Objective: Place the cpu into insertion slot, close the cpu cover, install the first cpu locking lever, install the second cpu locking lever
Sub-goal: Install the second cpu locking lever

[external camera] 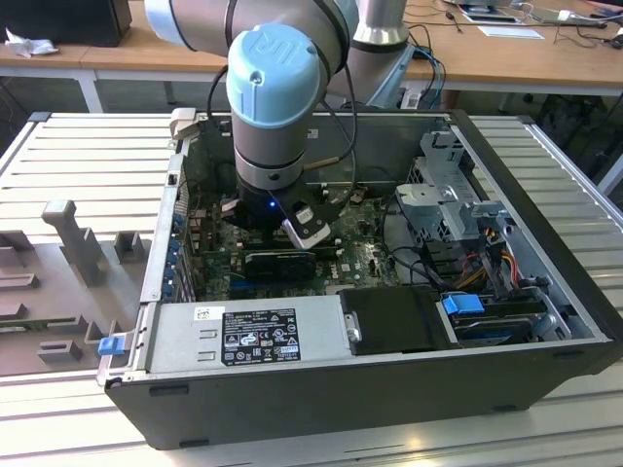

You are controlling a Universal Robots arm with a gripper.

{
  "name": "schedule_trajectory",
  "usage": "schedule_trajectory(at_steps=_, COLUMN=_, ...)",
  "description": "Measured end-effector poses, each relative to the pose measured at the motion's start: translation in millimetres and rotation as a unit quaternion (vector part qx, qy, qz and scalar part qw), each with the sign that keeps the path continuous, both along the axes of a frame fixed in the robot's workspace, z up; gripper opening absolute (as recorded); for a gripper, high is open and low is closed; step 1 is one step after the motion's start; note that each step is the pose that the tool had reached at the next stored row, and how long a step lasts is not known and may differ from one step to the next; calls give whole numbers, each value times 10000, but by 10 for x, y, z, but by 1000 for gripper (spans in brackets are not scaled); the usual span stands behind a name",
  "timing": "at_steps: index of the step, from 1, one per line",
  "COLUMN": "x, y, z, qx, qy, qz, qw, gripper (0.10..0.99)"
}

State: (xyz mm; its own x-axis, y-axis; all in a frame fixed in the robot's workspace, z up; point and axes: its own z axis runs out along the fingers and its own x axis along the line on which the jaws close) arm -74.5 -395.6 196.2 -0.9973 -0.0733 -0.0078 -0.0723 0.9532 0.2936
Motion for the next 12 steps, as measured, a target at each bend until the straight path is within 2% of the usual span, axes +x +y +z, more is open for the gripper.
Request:
schedule_trajectory(at_steps=3, x=0, y=0, z=72, qx=3, qy=0, qz=0, qw=10000, gripper=106)
schedule_trajectory(at_steps=6, x=0, y=0, z=193, qx=3, qy=0, qz=-1, qw=10000, gripper=106)
schedule_trajectory(at_steps=8, x=0, y=0, z=238, qx=4, qy=0, qz=-1, qw=10000, gripper=106)
schedule_trajectory(at_steps=12, x=0, y=0, z=255, qx=5, qy=0, qz=0, qw=10000, gripper=106)
